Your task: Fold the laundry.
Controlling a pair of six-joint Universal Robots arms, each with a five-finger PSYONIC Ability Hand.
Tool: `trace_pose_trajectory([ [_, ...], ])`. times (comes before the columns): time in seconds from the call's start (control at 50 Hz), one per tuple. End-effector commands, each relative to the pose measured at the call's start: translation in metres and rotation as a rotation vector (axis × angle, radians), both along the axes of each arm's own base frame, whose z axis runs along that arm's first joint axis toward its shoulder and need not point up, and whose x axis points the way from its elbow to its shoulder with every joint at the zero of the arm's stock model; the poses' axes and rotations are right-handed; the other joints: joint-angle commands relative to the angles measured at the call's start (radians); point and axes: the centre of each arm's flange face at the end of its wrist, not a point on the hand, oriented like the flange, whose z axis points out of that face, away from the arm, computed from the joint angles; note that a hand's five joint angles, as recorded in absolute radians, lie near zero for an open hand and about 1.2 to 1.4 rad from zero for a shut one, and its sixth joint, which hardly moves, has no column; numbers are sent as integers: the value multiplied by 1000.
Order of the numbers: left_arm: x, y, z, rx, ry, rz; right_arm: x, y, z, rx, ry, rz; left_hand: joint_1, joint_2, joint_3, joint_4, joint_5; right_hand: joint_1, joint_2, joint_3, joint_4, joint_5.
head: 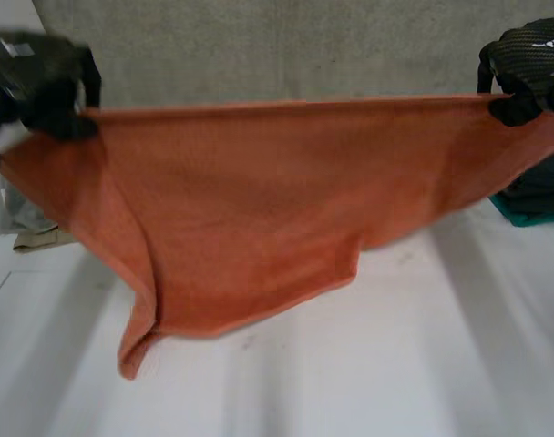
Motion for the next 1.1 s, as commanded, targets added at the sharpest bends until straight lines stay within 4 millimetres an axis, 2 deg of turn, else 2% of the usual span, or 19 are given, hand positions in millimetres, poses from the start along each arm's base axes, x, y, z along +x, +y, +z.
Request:
trace_pose_trajectory([
  [0.02,-3,-42,-61,116,-45,-20,0,-16,-33,117,52,38,223,198,203,195,242,252,220,213,204,207],
  [0.14,-12,-90,-68,-23,-20,-19,11,-44,-66,92,145,47,223,198,203,195,242,252,220,213,204,207],
  [0.2,-16,-108,-61,-113,-13,-18,12,-64,-70,21,167,25,223,198,203,195,242,252,220,213,204,207],
  [0.24,-21,-125,-46,-222,6,-18,14,-86,-65,-84,165,-5,223,198,203,195,242,252,220,213,204,207],
  [0.28,-23,-134,-33,-301,19,-11,15,-101,-53,-185,146,-31,223,198,203,195,242,252,220,213,204,207],
  [0.3,-25,-141,-18,-377,37,-2,17,-112,-37,-289,112,-57,223,198,203,195,242,252,220,213,204,207],
  [0.36,-31,-146,7,-495,78,8,21,-122,-8,-432,9,-85,223,198,203,195,242,252,220,213,204,207],
  [0.38,-34,-146,27,-576,120,19,22,-123,15,-524,-85,-98,223,198,203,195,242,252,220,213,204,207],
  [0.46,-34,-140,68,-732,251,59,19,-118,58,-678,-297,-114,223,198,203,195,242,252,220,213,204,207],
  [0.52,-32,-136,83,-796,329,74,14,-111,74,-702,-369,-106,223,198,203,195,242,252,220,213,204,207],
  [0.56,-30,-137,84,-799,344,76,16,-107,75,-686,-368,-94,223,198,203,195,242,252,220,213,204,207],
  [0.66,-24,-139,62,-690,321,87,18,-103,56,-578,-315,-62,223,198,203,195,242,252,220,213,204,207],
  [0.74,-18,-139,30,-577,278,101,19,-101,26,-449,-258,-46,223,198,203,195,242,252,220,213,204,207],
  [0.82,-13,-135,-8,-457,239,89,13,-98,-18,-284,-178,-43,223,198,203,195,242,252,220,213,204,207],
  [0.84,-12,-133,-27,-403,218,79,11,-95,-38,-211,-148,-38,223,198,203,195,242,252,220,213,204,207],
  [0.9,-10,-128,-60,-311,182,56,10,-88,-69,-105,-106,-21,223,198,203,195,242,252,220,213,204,207],
  [0.92,-10,-124,-83,-251,156,40,9,-83,-88,-42,-83,-10,223,198,203,195,242,252,220,213,204,207],
  [1.0,-8,-116,-132,-157,70,0,7,-71,-131,72,-18,10,223,198,203,195,242,252,220,213,204,207],
  [1.1,-2,-105,-173,-83,-52,-25,-1,-63,-162,150,77,0,223,198,203,195,242,252,220,213,204,207],
])
